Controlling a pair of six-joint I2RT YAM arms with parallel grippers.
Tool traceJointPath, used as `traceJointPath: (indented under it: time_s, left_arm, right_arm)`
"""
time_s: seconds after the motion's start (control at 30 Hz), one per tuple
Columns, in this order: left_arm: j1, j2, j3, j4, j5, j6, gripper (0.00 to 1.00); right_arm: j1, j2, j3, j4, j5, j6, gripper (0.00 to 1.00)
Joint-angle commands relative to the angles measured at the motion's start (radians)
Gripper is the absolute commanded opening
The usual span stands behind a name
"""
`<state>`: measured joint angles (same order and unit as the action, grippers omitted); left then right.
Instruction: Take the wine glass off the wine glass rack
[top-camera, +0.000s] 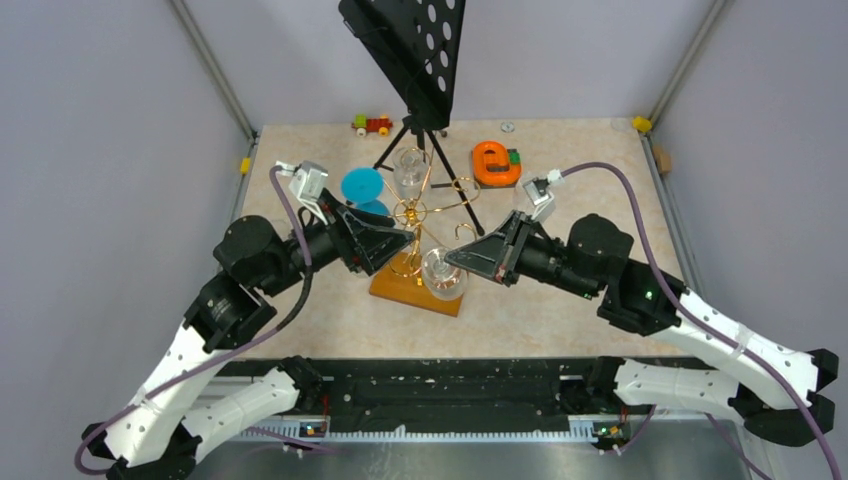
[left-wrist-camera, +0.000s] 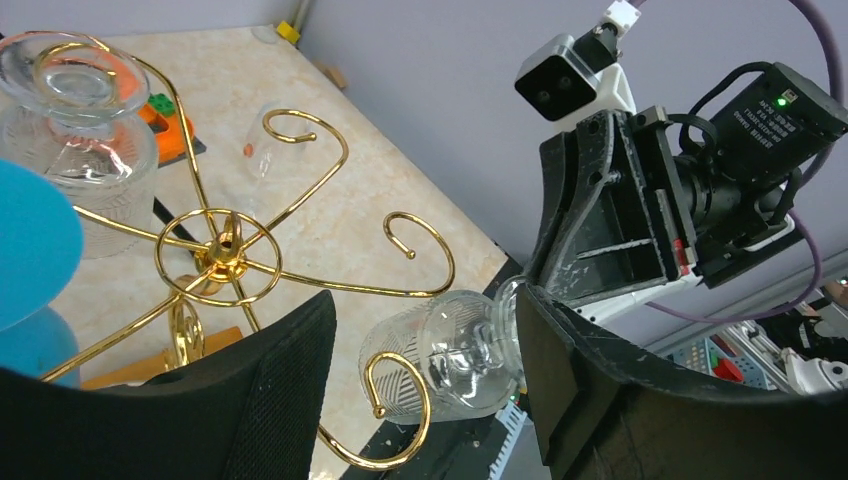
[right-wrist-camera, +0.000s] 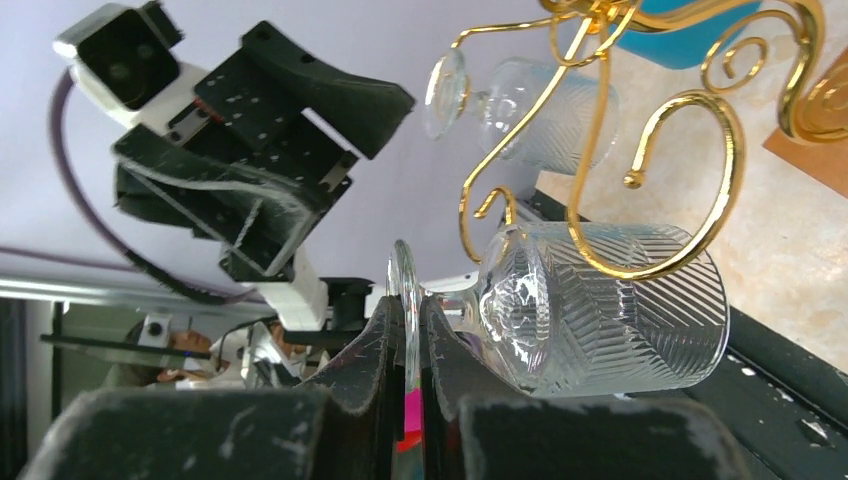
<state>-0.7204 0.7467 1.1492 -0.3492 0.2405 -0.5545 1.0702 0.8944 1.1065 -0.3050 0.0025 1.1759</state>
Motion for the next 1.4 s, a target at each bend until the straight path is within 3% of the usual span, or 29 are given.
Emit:
traceJointPath:
  time_s: [0.0,0.37,0.57,0.83,1.13,1.37]
  left_arm:
    - [0.004,-0.002,-0.002,0.1,0.07,-0.021,0.7]
    - [0.004,0.032,0.014,0.162,0.016,-0.028,0.7]
    - [0.004,0.064,-0.003,0.246,-0.122,-0.174,0.73]
    - [0.005,0.044,0.002,0.336,-0.171,-0.37,0.74]
    - [0.042,0.006,-0.046,0.557,-0.04,-0.603,0.74]
    - [0.052,0.083,-0.052,0.724,0.127,-0.715,0.73]
  right_arm:
    - [-0.034,-0.071,0.049,0.145,-0.071,0.026,0.0]
    - [-0.069,-0.087,0.168,0.105,-0.083,-0.033,0.0]
    - [-0.069,0.012,0.264,0.289,-0.115,-0.075,0.0]
    - [-0.07,0.103,0.315,0.512,-0.142,-0.086,0.0]
    - [-0.069,0.025,0.194,0.701,-0.075,-0.085,0.0]
    - [-0.069,0.023,0.18,0.787,-0.092,-0.068,0.0]
